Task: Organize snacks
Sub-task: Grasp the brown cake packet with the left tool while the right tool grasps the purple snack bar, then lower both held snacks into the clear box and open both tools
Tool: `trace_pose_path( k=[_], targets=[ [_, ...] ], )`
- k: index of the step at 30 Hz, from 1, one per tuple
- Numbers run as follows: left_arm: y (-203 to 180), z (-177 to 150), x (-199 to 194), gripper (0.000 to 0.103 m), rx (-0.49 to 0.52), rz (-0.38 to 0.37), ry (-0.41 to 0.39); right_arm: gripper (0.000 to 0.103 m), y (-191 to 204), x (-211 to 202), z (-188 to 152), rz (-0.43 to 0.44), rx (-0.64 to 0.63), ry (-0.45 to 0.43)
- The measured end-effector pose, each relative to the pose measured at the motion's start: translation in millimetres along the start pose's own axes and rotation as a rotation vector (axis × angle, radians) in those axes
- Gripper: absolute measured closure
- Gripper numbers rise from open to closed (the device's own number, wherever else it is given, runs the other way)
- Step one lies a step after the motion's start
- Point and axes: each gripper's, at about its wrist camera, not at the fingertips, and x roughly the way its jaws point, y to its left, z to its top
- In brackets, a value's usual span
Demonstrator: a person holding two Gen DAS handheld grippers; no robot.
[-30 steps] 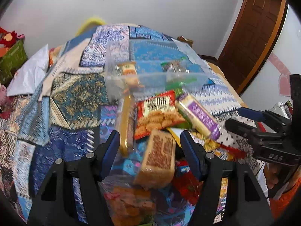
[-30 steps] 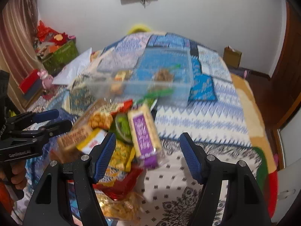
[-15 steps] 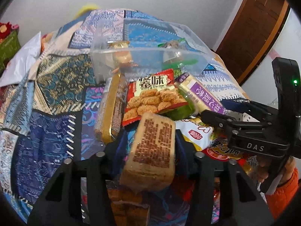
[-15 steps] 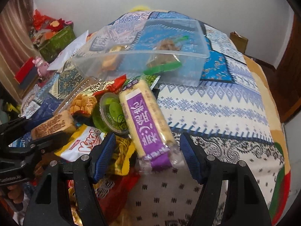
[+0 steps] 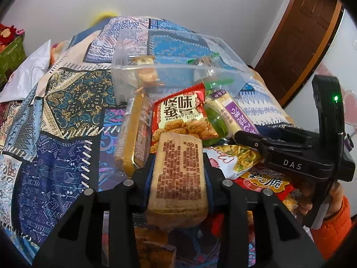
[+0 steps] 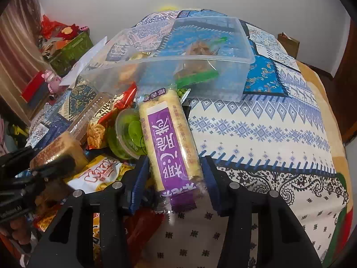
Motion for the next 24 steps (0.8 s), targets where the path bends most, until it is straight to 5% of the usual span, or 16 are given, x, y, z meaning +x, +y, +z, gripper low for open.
trace_pose_path(
  k=[6,9,12,16,20,24],
  targets=[
    [-2,8,-20,0.065,0.003,0.005,-0.054,0.065,-1,-15,-6,0.009,0.011,-0.016],
    [-3,13,-31,0.066,0.002,0.003,-0.084,0.081,-1,-22,-9,0.007,0.001,-0.019],
    [-4,19,-39,0.065,0.002,0.008,-0.108,0.081,-4,-26,-9,0.016,0.004,-0.003],
    [-1,23,-44,0.066,-0.007,0.016,-0.125,0.079,1,-25,-3,-0.014,-0.033,0.007],
    [1,28,-45,0.065,-0.021,0.021,-0.136,0.057,11,-15,4,-0.039,-0.073,0.012],
    [3,34,-45,0.066,-0.027,0.025,-0.149,0.056,14,5,10,-0.066,-0.092,0.041]
  ],
)
